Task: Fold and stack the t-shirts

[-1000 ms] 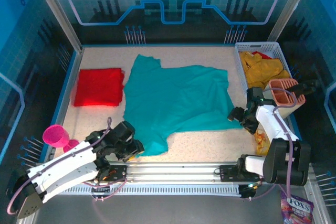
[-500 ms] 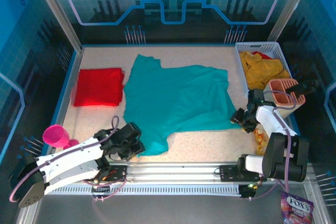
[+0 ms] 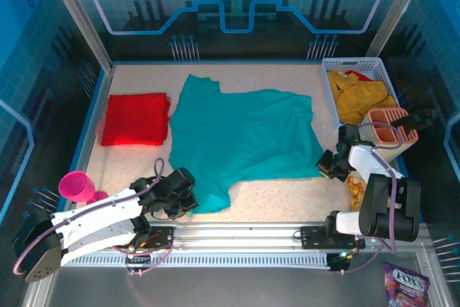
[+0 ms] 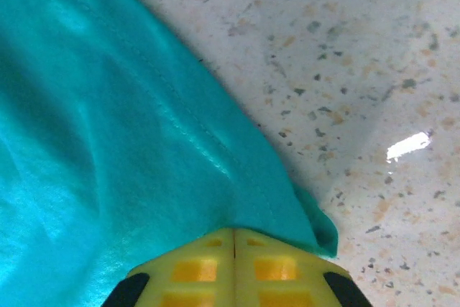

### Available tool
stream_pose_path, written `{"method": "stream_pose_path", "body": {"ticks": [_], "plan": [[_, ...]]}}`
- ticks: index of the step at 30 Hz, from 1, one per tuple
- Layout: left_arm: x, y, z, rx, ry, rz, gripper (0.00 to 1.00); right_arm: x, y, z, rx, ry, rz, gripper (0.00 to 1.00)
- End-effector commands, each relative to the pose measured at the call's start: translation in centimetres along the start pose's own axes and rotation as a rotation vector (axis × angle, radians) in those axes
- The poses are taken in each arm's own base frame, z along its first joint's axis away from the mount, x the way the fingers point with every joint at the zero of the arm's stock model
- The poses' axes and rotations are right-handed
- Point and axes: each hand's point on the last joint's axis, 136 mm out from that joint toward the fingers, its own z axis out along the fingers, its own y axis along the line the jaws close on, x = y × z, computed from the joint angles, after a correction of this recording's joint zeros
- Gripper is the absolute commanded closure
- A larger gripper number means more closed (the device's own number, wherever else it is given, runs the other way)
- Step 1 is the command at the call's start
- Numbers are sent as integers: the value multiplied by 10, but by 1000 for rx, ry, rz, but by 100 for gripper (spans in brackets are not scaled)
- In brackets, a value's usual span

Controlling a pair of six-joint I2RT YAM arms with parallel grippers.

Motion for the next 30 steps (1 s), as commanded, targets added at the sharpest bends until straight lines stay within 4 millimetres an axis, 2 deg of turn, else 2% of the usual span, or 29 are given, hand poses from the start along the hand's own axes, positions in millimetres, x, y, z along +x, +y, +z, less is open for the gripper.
{"method": "stream_pose_path", "body": {"ticks": [1, 3, 7, 10, 14, 21, 25, 27, 30], "plan": [[-3, 2, -2, -7, -22, 3, 91, 6, -4, 5, -8, 41, 24, 99], [-4, -1, -8, -2, -32, 7, 100, 4, -1, 3, -24, 31, 16, 100], [-12, -5, -22, -6, -70, 22, 100, 0, 7, -1, -64, 27, 1, 100], [-25, -5, -32, 3, -86, 0, 100, -1, 15, -5, -102, 27, -7, 100], [-48, -19, -40, 98, -106, -50, 100, -4, 18, -7, -112, 19, -20, 100], [-84, -33, -37, 114, -95, -49, 100, -2, 38, -7, -210, 56, -66, 98], [-96, -35, -25, 110, -66, -47, 100, 2, 38, -10, -210, 63, -86, 81], [-100, -32, -21, 101, -50, -47, 100, 3, 33, -13, -187, 48, -88, 59], [-106, -30, -21, 101, -52, -50, 100, 5, 28, -19, -174, 20, -76, 34]]}}
